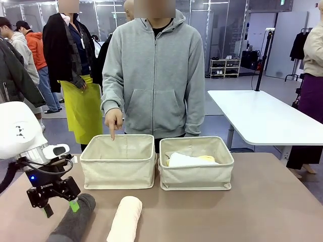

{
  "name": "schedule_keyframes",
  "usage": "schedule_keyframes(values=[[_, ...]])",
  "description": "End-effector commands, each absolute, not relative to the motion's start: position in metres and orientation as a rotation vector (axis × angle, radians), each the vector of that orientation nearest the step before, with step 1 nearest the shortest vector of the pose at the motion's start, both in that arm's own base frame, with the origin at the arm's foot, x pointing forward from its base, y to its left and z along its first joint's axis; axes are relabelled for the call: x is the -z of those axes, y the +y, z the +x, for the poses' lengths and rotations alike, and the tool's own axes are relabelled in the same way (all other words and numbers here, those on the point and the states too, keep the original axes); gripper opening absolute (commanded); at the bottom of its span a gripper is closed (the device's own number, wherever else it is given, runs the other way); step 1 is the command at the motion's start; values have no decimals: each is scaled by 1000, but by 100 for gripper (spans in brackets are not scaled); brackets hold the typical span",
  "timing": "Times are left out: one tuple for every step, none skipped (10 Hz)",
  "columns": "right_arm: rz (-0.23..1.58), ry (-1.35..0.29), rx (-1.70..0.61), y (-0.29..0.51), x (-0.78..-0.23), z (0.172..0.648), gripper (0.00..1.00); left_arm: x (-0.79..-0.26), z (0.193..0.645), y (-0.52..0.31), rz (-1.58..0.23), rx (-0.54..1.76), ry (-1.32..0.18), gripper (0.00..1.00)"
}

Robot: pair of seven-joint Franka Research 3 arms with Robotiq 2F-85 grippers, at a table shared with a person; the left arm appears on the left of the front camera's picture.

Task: Divide the towels into two baskets.
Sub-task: Pick up one hotel-folded towel from the bottom of the table and place it in the Fabric basket indicated by the person.

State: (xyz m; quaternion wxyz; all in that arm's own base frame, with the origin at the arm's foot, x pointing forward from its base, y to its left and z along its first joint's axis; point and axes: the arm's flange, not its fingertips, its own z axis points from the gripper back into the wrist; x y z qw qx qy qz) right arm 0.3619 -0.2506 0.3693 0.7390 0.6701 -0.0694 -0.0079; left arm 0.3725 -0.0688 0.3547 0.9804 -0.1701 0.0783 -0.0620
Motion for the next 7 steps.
schedule_keyframes(values=[[1451, -137, 32, -248, -374, 360, 90, -341, 357, -80, -374, 99, 155, 100], [1451, -137, 32, -248, -374, 360, 90, -338, 356, -80, -391, 95, 154, 100], [1451, -137, 32, -248, -374, 360, 90, -332, 355, -82, -384, 80, 170, 100], [1451, -137, 32, -248, -374, 360, 90, -322, 354, -85, -353, 67, 186, 100], [1451, -137, 32, -248, -374, 360, 90, -313, 353, -91, -335, 57, 193, 100], [1451, -137, 32, -248, -374, 360, 90, -308, 353, -96, -330, 48, 182, 100], [1451, -137, 32, -248, -374, 360, 90, -306, 352, -100, -308, 37, 154, 100]])
